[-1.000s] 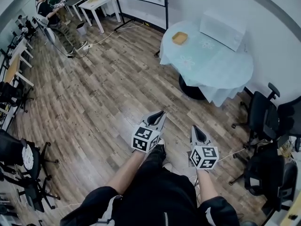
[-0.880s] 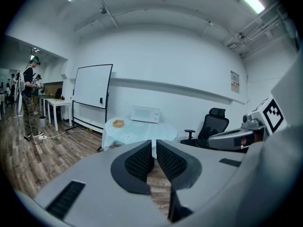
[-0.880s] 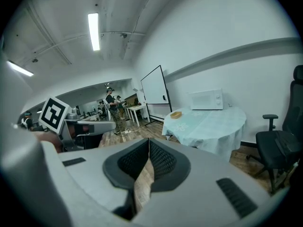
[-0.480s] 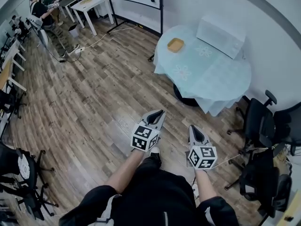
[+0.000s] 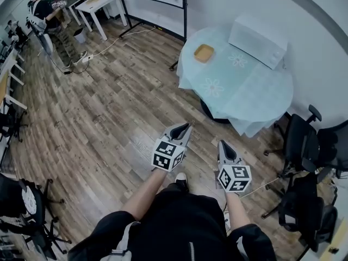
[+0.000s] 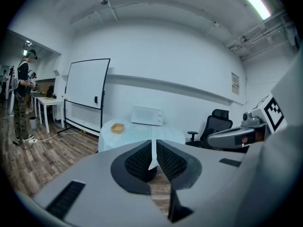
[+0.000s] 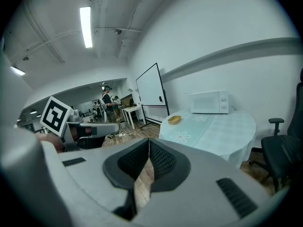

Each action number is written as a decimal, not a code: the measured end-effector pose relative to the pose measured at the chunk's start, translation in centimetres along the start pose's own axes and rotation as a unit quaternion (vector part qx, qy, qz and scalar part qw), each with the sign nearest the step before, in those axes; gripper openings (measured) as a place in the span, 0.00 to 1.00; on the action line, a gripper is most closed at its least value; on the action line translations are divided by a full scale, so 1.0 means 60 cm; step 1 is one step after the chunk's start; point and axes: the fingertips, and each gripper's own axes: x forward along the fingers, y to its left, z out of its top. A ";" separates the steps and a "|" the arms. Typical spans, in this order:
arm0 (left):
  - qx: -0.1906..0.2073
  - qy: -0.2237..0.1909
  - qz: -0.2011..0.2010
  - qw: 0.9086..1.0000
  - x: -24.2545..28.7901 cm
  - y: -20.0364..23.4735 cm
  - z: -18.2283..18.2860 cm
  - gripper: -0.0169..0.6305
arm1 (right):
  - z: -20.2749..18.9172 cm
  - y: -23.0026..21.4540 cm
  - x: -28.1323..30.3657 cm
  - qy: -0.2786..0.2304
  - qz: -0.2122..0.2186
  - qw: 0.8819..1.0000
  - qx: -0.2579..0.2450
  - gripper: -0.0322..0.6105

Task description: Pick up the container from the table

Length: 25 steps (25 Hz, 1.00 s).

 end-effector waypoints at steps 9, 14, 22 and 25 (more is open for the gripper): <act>-0.005 0.007 -0.004 1.000 0.027 0.068 0.002 0.09 | 0.011 0.014 0.063 -0.002 0.000 1.000 0.005 0.09; -0.008 0.009 -0.007 1.000 0.042 0.084 0.005 0.09 | 0.019 0.012 0.081 0.000 -0.004 1.000 -0.001 0.09; -0.010 0.022 -0.011 1.000 0.097 0.108 0.007 0.09 | 0.022 -0.025 0.132 0.010 -0.008 1.000 0.007 0.09; -0.009 0.024 -0.008 1.000 0.126 0.125 0.019 0.09 | 0.034 -0.043 0.161 0.013 -0.008 1.000 0.009 0.09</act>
